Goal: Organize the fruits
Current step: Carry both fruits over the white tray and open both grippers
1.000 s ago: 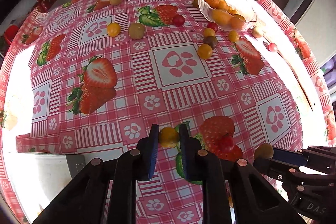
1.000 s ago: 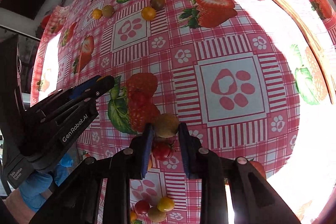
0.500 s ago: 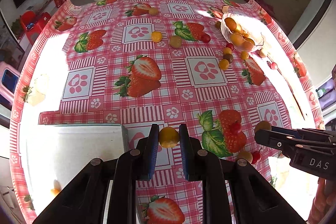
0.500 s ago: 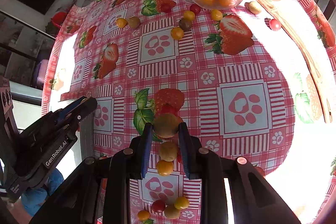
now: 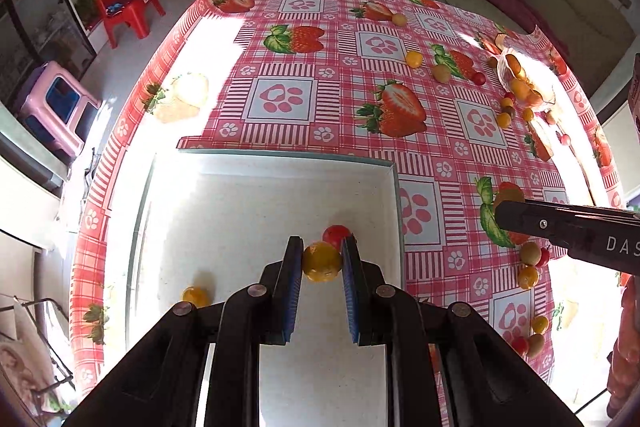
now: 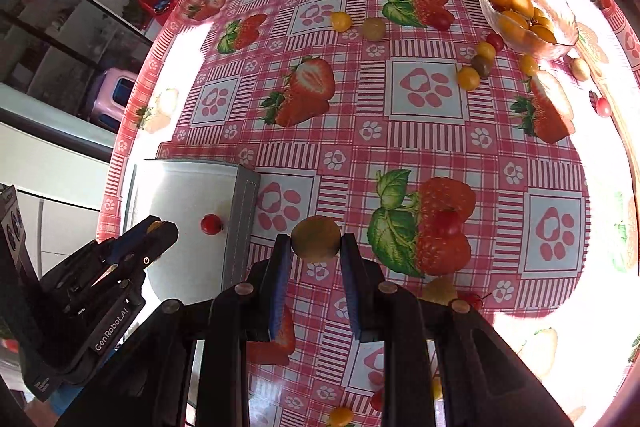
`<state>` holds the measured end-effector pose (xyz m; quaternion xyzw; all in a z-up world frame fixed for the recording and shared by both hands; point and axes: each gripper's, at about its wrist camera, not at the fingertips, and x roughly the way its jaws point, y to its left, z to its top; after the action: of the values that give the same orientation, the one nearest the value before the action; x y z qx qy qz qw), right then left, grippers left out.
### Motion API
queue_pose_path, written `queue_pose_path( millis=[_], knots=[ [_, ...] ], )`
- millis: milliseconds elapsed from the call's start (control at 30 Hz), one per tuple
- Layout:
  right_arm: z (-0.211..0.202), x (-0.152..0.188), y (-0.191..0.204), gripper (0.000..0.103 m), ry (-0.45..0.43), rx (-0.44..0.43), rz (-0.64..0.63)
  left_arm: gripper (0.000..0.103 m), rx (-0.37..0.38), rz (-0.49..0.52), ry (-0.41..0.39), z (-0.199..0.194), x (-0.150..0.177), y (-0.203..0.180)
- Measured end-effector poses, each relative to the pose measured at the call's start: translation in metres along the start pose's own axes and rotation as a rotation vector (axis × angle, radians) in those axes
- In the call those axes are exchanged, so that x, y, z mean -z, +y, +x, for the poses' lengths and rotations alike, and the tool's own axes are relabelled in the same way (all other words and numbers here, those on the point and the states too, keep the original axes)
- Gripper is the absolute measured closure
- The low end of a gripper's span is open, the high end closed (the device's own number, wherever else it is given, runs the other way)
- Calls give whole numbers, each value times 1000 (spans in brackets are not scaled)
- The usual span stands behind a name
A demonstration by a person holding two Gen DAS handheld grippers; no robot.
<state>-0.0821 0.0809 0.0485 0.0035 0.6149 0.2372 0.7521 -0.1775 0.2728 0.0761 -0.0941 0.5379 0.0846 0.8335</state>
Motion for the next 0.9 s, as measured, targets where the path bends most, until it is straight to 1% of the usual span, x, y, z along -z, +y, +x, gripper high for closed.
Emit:
queue_pose_path(
  millis=[233, 367, 467, 633, 900],
  knots=[
    [27, 2, 60, 75, 58, -36, -106, 82, -68, -84, 40, -2, 38, 48],
    [49, 9, 90, 75, 115, -57, -159, 82, -100, -134, 77, 3, 60, 70],
    [67, 16, 109, 75, 153, -52, -207, 82, -120, -166, 94, 9, 70, 81],
    [92, 25, 125, 75, 200, -28, -256, 82, -139, -166, 100, 15, 80, 87],
    [111, 27, 131, 75, 234, 18, -295, 82, -161, -159, 111, 23, 85, 86]
  ],
)
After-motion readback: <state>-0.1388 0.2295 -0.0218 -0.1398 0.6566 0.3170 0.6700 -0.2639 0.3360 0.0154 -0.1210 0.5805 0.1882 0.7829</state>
